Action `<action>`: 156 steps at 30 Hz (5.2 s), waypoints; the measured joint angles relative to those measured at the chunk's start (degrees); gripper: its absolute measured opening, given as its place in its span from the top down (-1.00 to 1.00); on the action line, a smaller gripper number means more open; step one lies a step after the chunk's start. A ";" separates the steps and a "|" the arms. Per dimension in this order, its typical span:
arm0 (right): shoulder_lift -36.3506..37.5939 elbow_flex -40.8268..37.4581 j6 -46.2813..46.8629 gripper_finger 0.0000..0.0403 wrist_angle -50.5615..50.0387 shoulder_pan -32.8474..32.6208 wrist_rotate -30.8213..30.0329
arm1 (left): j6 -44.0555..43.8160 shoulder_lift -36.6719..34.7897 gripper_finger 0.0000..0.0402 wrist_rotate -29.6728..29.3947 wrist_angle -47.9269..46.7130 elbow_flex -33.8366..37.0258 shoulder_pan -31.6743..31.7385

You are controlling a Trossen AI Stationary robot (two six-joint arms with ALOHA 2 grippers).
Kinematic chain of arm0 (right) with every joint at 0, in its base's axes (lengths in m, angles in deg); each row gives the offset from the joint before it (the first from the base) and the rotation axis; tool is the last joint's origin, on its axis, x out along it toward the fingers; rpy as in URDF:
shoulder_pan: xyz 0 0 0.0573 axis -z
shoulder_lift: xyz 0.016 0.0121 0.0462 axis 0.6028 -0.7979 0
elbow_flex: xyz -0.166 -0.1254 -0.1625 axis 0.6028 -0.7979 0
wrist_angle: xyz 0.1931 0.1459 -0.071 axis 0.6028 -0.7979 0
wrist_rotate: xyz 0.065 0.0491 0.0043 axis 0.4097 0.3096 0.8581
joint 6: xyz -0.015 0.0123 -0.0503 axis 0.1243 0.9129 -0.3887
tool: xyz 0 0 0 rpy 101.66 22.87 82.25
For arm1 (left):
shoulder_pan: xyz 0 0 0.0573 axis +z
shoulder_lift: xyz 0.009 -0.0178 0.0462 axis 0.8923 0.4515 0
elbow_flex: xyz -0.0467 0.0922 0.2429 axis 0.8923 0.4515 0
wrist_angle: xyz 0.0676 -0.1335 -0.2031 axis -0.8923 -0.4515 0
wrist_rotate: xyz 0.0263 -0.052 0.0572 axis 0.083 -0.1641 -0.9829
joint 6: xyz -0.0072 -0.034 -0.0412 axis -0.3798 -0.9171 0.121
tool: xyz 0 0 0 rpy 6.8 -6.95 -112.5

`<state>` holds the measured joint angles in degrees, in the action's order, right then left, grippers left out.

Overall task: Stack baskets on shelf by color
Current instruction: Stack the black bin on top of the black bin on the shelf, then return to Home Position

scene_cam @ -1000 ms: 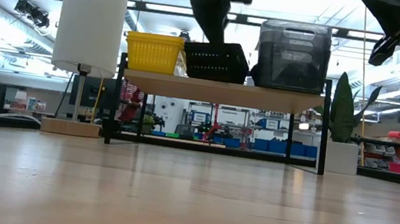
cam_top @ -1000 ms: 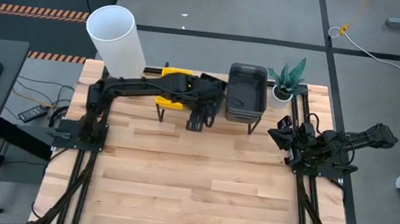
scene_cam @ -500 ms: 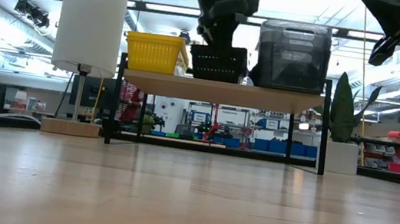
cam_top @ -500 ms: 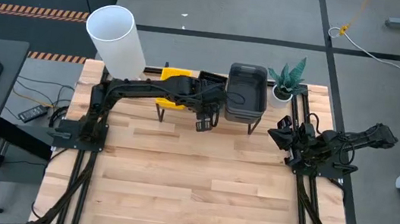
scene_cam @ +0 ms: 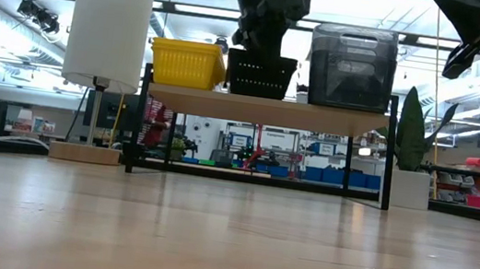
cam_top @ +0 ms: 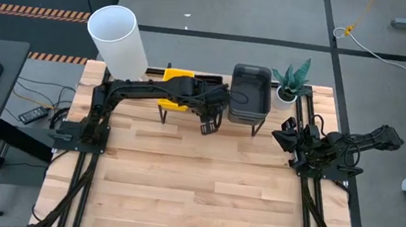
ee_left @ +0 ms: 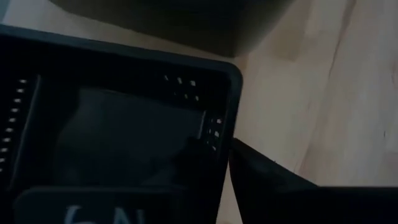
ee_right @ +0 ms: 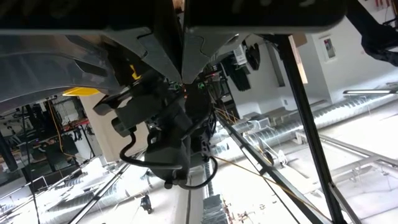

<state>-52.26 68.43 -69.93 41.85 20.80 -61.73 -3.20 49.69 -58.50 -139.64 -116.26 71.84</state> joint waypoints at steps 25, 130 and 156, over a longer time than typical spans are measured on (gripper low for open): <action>-0.01 0.00 -0.02 0.92 0.03 -0.01 -0.02 | 8.18 -12.15 0.07 -3.11 3.86 -0.11 -3.62; -0.06 0.01 -0.01 0.92 0.00 -0.01 -0.24 | 8.12 -105.58 0.43 6.30 77.04 106.33 -13.34; -0.05 0.00 0.00 0.92 0.02 -0.02 -0.23 | 8.12 -116.54 0.43 6.48 63.51 115.30 -13.41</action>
<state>-52.31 68.43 -69.94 41.87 20.78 -61.96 4.92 -66.86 -52.02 -76.14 -0.96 58.43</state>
